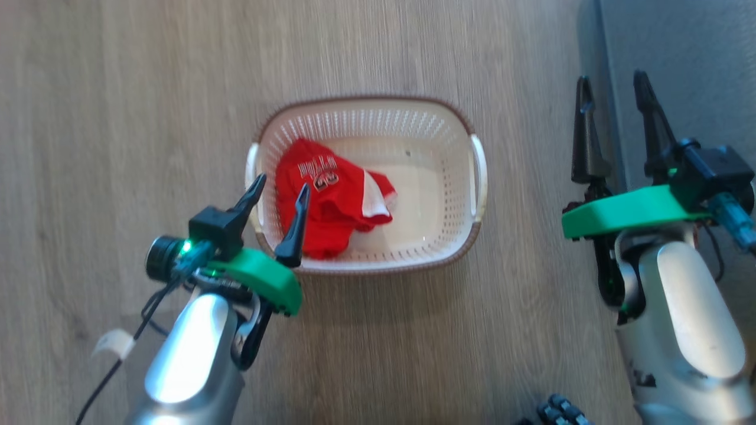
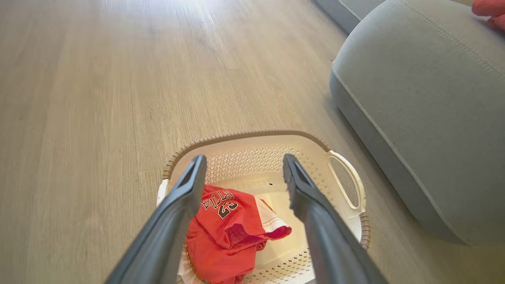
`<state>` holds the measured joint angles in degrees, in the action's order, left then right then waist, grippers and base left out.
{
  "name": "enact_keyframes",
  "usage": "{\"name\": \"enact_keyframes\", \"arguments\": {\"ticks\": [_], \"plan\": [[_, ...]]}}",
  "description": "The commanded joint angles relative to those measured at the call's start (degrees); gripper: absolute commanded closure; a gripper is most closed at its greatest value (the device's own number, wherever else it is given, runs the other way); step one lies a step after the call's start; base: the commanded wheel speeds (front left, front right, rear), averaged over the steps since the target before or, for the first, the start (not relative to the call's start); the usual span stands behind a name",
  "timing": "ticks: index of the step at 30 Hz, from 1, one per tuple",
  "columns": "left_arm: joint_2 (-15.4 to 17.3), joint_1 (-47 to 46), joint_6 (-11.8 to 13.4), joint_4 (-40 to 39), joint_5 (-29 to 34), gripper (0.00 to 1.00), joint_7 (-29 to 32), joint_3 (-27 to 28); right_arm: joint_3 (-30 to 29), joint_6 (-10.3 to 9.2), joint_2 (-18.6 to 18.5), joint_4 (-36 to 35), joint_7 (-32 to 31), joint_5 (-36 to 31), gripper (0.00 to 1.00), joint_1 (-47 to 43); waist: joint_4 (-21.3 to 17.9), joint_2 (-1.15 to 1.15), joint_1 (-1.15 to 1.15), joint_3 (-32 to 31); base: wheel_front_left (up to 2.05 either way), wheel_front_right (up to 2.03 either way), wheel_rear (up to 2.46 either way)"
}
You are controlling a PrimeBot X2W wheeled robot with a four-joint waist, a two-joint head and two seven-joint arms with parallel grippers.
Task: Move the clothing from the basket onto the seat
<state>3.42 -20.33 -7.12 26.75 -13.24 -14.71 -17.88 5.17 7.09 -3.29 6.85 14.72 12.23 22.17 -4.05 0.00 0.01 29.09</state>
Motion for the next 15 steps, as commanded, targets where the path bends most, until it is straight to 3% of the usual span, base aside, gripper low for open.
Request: {"name": "enact_keyframes", "arguments": {"ticks": [1,15], "plan": [[1.3,-1.5,-0.4,-0.7,-0.4,0.00,-0.3,0.7,1.3,0.40,0.4,-2.3,0.3,-0.1,0.00,1.0,-0.7,0.00,-0.01,3.2,0.00,0.00,0.00],[4.9,-18.0,-0.4,11.4,-2.2,0.00,-0.3,-15.4,3.6,0.40,0.4,-6.7,0.3,1.2,0.00,8.9,-4.4,0.00,-0.01,16.3,0.00,0.00,0.00]]}}
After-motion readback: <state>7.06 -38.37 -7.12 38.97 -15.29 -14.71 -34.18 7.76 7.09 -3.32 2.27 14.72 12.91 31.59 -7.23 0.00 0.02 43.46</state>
